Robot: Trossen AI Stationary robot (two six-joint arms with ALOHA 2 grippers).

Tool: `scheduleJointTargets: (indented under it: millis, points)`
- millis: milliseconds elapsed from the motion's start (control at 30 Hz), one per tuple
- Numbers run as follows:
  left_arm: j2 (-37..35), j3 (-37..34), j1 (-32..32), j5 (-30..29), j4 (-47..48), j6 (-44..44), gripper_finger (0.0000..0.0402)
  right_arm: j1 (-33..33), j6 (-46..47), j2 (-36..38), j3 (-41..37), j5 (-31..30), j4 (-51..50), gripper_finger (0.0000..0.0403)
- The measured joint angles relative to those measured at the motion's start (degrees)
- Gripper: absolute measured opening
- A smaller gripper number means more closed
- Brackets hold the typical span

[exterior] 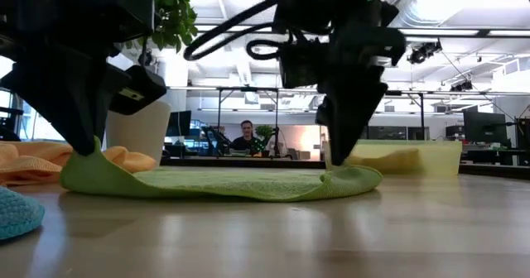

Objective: Fold microfiber towels
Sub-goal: Fold the light green microfiber towel

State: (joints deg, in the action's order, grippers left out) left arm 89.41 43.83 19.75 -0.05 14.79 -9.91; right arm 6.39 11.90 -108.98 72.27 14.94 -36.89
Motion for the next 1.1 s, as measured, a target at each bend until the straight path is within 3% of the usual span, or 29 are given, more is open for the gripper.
scheduleJointTargets:
  millis: [400, 467, 667, 933, 1100]
  points:
    - [0.0, 0.0, 0.1, -0.6, 0.3, -0.9, 0.0001, 7.3, 3.1, -0.6, 0.0, 16.8, -3.3, 0.0126]
    - [0.0, 0.0, 0.2, -0.6, 0.3, -1.4, 0.0001, 9.0, 2.6, -0.3, 0.0, 14.4, -4.7, 0.0126]
    - [0.0, 0.0, 0.2, -0.6, -0.1, -1.9, 0.0001, 9.2, 1.6, 0.3, 0.0, -8.6, -4.0, 0.0126]
    - [0.0, 0.0, 0.2, -0.4, -0.6, -2.1, 0.0001, 3.7, 1.4, 0.3, 0.0, -9.3, -3.4, 0.0126]
    - [0.0, 0.0, 0.2, -0.4, -1.1, -2.1, 0.0001, 1.5, -0.4, 0.3, 0.0, -4.6, -1.1, 0.0126]
